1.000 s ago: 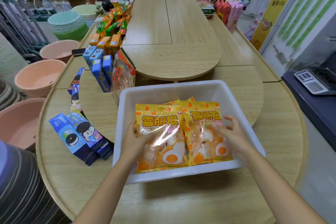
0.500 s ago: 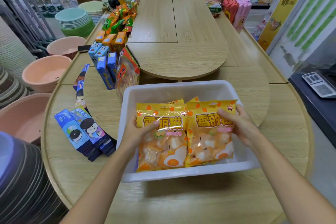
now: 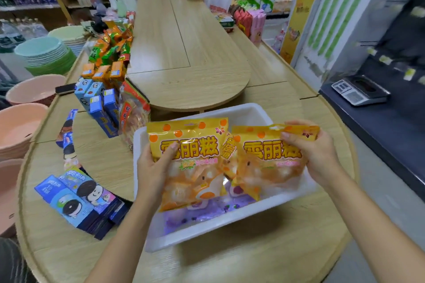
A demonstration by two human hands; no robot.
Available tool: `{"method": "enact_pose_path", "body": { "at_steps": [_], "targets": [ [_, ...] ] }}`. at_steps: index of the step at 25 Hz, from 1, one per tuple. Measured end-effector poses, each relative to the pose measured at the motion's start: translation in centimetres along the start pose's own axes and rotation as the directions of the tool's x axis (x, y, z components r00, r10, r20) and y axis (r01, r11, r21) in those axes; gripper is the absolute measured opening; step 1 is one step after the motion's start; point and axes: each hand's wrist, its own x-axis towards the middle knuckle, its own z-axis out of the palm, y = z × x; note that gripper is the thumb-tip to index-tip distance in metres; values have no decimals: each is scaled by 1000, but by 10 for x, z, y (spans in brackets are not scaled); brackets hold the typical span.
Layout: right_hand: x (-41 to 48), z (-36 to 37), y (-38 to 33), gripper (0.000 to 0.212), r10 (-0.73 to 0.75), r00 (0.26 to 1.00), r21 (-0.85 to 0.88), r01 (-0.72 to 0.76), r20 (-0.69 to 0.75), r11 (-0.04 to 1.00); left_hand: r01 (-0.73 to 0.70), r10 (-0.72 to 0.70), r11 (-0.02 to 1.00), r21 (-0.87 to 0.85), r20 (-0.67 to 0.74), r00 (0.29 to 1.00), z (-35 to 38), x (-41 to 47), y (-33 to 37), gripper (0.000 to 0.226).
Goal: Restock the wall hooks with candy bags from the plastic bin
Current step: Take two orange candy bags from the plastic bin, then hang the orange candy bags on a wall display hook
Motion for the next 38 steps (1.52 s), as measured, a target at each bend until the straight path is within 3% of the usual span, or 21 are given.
{"method": "enact_pose_path", "body": {
  "at_steps": [3, 6, 11, 17, 19, 23, 26, 29, 38],
  "targets": [
    [-25, -31, -44, 32, -112, 981, -17, 111, -156, 994, -130, 134, 990, -46, 106, 985, 28, 4, 33, 19],
    [-62, -73, -69, 28, -178, 924, -60, 167, -338, 984, -123, 143, 988, -96, 242, 960, 75, -3, 48, 9],
    [-135, -159, -81, 16, -186, 760, -12, 229, -623, 973, -75, 115, 992, -101, 480, 870, 178, -50, 41, 7],
    [-205, -282, -79, 14, -143, 559, 1, 249, -817, 968, 51, 21, 995, -83, 695, 719, 322, -132, 17, 5],
    [-217, -334, -77, 15, -149, 498, -16, 261, -854, 965, 82, 11, 993, -86, 753, 658, 378, -167, 8, 5],
    [-218, -423, -81, 20, -160, 419, -56, 250, -894, 967, 132, -63, 991, -25, 780, 623, 473, -224, -15, 8],
    [-202, -483, -89, 10, -177, 401, -83, 241, -899, 967, 116, -67, 993, -6, 788, 612, 535, -247, -28, 12],
    [-170, -534, -91, 14, -179, 402, -88, 235, -898, 968, 131, -66, 991, -12, 813, 578, 594, -249, -38, 13],
    [4, -692, -132, 12, -190, 380, -81, 284, -905, 955, 126, 19, 987, -98, 857, 515, 834, -168, -37, 8]
  ]
}}
